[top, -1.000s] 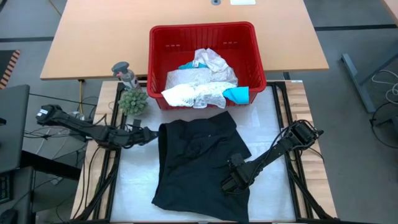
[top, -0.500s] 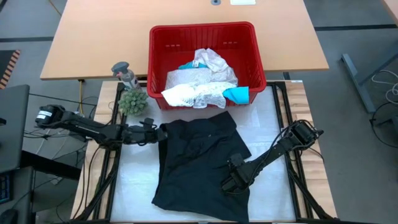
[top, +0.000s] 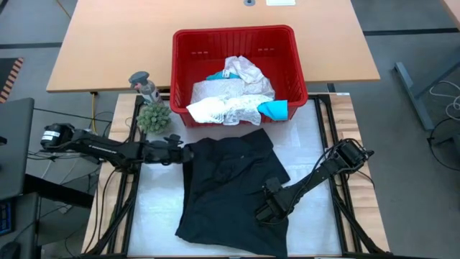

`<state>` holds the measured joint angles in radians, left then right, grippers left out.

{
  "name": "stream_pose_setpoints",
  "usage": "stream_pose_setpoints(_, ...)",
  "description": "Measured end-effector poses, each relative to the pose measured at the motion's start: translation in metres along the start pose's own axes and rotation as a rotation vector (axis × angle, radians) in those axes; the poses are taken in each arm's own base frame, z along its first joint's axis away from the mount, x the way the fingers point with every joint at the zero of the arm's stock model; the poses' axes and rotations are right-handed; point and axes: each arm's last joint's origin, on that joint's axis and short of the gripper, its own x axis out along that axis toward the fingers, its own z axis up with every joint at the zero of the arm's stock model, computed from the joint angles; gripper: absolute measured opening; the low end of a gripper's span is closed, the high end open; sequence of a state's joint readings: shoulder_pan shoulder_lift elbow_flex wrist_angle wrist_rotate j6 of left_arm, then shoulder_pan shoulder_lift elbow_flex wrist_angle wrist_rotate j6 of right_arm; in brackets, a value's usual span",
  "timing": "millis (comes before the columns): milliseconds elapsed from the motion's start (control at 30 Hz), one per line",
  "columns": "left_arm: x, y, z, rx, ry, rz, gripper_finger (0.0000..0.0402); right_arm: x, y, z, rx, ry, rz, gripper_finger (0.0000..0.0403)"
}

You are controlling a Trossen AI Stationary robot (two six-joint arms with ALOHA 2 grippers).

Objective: Fold Laundry from Bin
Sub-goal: Fold the black shorts

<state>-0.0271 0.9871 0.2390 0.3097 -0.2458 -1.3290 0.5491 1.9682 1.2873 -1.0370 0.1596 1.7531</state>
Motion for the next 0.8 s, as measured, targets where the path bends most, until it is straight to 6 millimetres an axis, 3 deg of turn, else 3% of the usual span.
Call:
stream_pose_setpoints(200, -0.003, 0.013, -0.011, 0.046, 0.038, 0.14, 0.0001, -0.009, 0.002, -0.001, -0.003, -0.016, 0.041, 0.0274)
stream_pose_setpoints(467, -0.012, 0.04, -0.012, 0.117, -0.028, 0.432, 0.0, -0.055, -0.011, 0.009, 0.023, -0.018, 0.191, 0.0274)
stream_pose_setpoints(633, -0.014, 0.046, -0.012, 0.143, -0.059, 0.505, 0.0, -0.085, -0.042, 0.02, 0.074, -0.084, 0.168, 0.0274)
stream_pose_setpoints(800, -0.012, 0.041, -0.013, 0.101, -0.032, 0.443, 0.0005, -0.105, -0.067, 0.041, 0.155, -0.232, 0.18, 0.0274)
